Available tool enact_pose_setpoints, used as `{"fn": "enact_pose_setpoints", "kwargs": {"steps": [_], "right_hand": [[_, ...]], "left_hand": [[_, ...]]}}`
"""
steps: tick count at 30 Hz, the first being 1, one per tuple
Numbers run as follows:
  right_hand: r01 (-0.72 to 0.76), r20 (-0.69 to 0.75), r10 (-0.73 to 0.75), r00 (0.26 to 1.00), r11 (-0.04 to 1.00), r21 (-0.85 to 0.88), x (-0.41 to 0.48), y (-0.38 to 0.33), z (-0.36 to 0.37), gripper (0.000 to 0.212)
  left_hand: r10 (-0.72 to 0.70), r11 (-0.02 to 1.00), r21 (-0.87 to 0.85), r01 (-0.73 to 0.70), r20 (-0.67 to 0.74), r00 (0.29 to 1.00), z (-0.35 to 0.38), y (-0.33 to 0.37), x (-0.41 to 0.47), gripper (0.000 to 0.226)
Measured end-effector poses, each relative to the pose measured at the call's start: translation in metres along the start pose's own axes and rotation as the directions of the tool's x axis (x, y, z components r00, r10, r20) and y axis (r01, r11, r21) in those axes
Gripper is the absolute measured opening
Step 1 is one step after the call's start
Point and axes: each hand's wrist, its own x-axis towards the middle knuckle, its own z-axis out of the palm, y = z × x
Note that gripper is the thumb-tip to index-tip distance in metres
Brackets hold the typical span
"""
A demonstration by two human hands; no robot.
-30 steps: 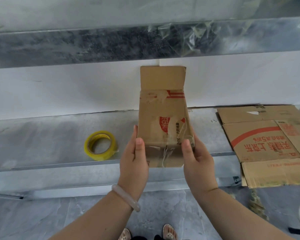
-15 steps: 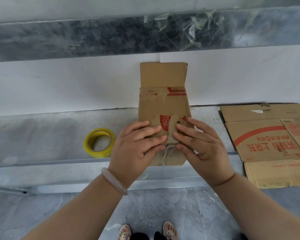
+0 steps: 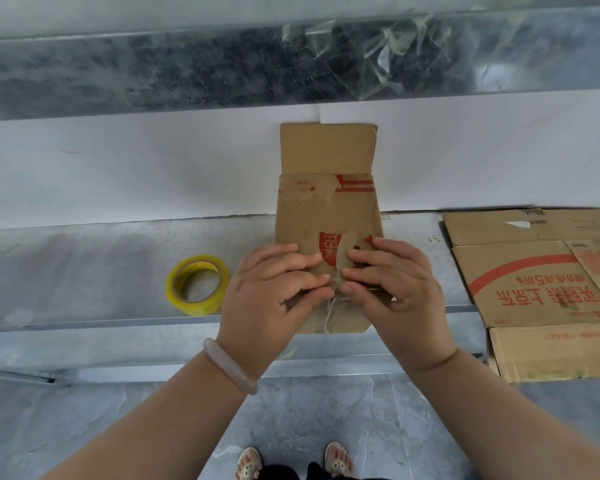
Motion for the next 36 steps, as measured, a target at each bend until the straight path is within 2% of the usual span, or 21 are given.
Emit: {"fn": "enact_pose_setpoints", "kwargs": {"steps": [4, 7, 9, 11, 15, 18, 21, 24, 26, 28, 31, 34, 36], "right_hand": [[0.112, 0.056, -0.113, 0.992, 0.994, 0.021, -0.002, 0.008, -0.004, 0.02], [0.241, 0.156, -0.24, 0.958, 0.97, 0.009, -0.006, 0.018, -0.01, 0.026], [0.31, 0.235, -0.298, 0.925, 0.951, -0.015, -0.012, 0.026, -0.014, 0.034], [0.32, 0.285, -0.292, 0.913, 0.946, -0.058, -0.015, 0.03, -0.016, 0.042], [0.194, 0.345, -0.156, 0.925, 0.978, -0.078, -0.024, 0.02, -0.022, 0.065], [-0.148, 0.371, 0.137, 0.918, 0.989, 0.001, -0.031, 0.004, -0.028, 0.069], [-0.382, 0.453, 0.355, 0.818, 0.923, -0.035, -0.046, 0.012, -0.02, 0.063], [-0.468, 0.595, 0.456, 0.662, 0.871, -0.147, -0.068, 0.018, -0.014, 0.062], [-0.484, 0.648, 0.483, 0.589, 0.853, -0.196, -0.076, 0.01, -0.017, 0.066], [-0.512, 0.636, 0.483, 0.602, 0.845, -0.157, -0.072, -0.002, -0.022, 0.072], [-0.538, 0.526, 0.472, 0.708, 0.842, -0.031, -0.062, -0.013, -0.037, 0.085], [-0.622, 0.309, 0.564, 0.766, 0.771, 0.137, -0.055, -0.026, -0.056, 0.086], [-0.644, 0.178, 0.621, 0.763, 0.706, 0.295, -0.049, -0.039, -0.062, 0.072]], "left_hand": [[0.179, 0.981, 0.061, -0.182, 0.063, 0.982, -0.007, -0.011, -0.003, 0.022], [0.318, 0.931, 0.133, -0.34, 0.16, 0.934, -0.012, -0.022, -0.009, 0.026], [0.356, 0.906, 0.162, -0.392, 0.213, 0.91, -0.013, -0.026, -0.013, 0.033], [0.338, 0.911, 0.15, -0.385, 0.263, 0.904, -0.013, -0.028, -0.015, 0.044], [0.189, 0.976, 0.049, -0.211, 0.281, 0.941, -0.016, -0.026, -0.019, 0.053], [0.011, 0.999, -0.044, -0.002, 0.192, 0.981, -0.015, -0.024, -0.025, 0.058], [-0.092, 0.983, -0.143, 0.117, 0.175, 0.98, -0.008, -0.024, -0.031, 0.058], [-0.121, 0.978, -0.147, 0.147, 0.175, 0.977, -0.008, -0.026, -0.032, 0.051], [-0.161, 0.968, -0.168, 0.188, 0.165, 0.973, -0.012, -0.023, -0.033, 0.047], [-0.222, 0.949, -0.209, 0.237, 0.091, 0.971, -0.019, -0.014, -0.035, 0.042], [-0.346, 0.886, -0.339, 0.318, -0.025, 0.938, -0.03, 0.006, -0.04, 0.038], [-0.559, 0.693, -0.573, 0.437, -0.045, 0.828, -0.044, 0.03, -0.041, 0.03], [-0.668, 0.55, -0.678, 0.488, -0.007, 0.744, -0.051, 0.039, -0.043, 0.031]]}}
